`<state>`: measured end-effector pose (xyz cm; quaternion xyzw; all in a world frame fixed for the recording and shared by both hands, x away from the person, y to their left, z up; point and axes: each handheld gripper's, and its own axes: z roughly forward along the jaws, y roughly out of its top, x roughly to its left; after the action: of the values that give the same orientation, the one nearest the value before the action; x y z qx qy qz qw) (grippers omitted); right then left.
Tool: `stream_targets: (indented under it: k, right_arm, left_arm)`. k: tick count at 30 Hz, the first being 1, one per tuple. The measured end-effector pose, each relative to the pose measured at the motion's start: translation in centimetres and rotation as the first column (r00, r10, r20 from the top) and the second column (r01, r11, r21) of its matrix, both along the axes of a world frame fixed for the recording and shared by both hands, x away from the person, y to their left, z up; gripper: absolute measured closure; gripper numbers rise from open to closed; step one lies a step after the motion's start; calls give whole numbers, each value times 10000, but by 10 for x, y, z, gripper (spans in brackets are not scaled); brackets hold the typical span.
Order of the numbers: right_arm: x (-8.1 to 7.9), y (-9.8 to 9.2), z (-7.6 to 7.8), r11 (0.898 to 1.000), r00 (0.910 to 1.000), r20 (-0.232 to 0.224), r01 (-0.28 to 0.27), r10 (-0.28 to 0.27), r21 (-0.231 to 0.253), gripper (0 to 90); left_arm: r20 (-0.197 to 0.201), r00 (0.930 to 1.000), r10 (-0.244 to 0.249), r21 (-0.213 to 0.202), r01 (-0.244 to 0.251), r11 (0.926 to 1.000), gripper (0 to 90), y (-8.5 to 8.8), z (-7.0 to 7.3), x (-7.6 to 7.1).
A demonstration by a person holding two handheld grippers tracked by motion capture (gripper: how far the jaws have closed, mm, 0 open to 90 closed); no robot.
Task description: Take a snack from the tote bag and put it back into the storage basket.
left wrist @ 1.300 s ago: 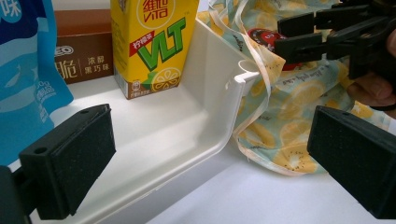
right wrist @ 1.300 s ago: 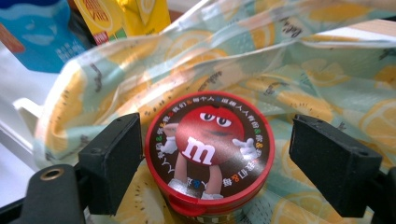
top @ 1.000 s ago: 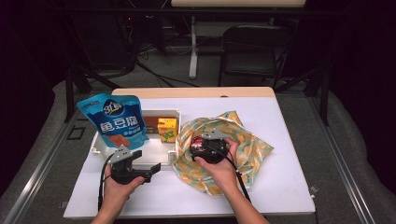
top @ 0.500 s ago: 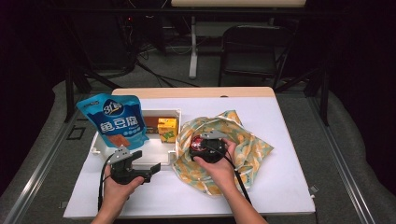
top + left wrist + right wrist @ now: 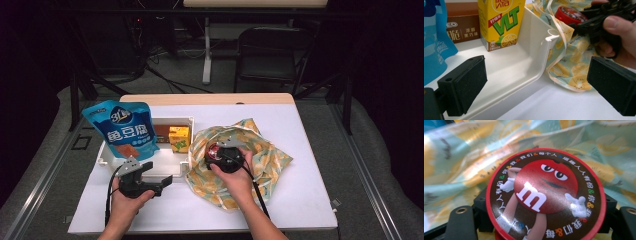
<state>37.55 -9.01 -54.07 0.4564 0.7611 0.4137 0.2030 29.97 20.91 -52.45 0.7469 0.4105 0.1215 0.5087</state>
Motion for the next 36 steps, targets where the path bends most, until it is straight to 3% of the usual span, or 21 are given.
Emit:
stream_targets:
  k: [9, 14, 24, 30, 33, 35, 36]
  right_arm:
    - [-11, -11, 26, 9994, 9990, 300, -340, 338, 57, 245]
    - [-14, -19, 38, 9986, 9990, 95, -446, 443, 298, 245]
    - [-19, -23, 68, 9975, 9973, 530, -537, 512, 465, 245]
    - [-24, -18, 75, 9951, 9965, 467, -719, 688, 675, 245]
    - [-26, -16, 76, 9950, 9963, 456, -764, 735, 646, 245]
    - [-28, -15, 77, 9942, 9955, 417, -882, 857, 622, 246]
    - [-29, -13, 77, 9938, 9955, 401, -888, 863, 674, 245]
  left_arm:
    - [214, 9996, -208, 16, 207, 9998, 29, -14, 2, 0]
    - [576, 9972, -483, -31, 485, 9988, 29, -27, 11, 2]
    - [921, 9919, -879, -89, 890, 9960, 36, -56, 17, 10]
    - [1182, 9858, -1192, -86, 1210, 9926, 47, -72, 12, 15]
    - [1176, 9851, -1258, -315, 1303, 9910, 48, -79, 8, 17]
    - [1131, 9798, -1649, -371, 1700, 9848, 48, -80, 7, 19]
    - [1357, 9821, -1309, -407, 1375, 9897, 55, -83, 6, 19]
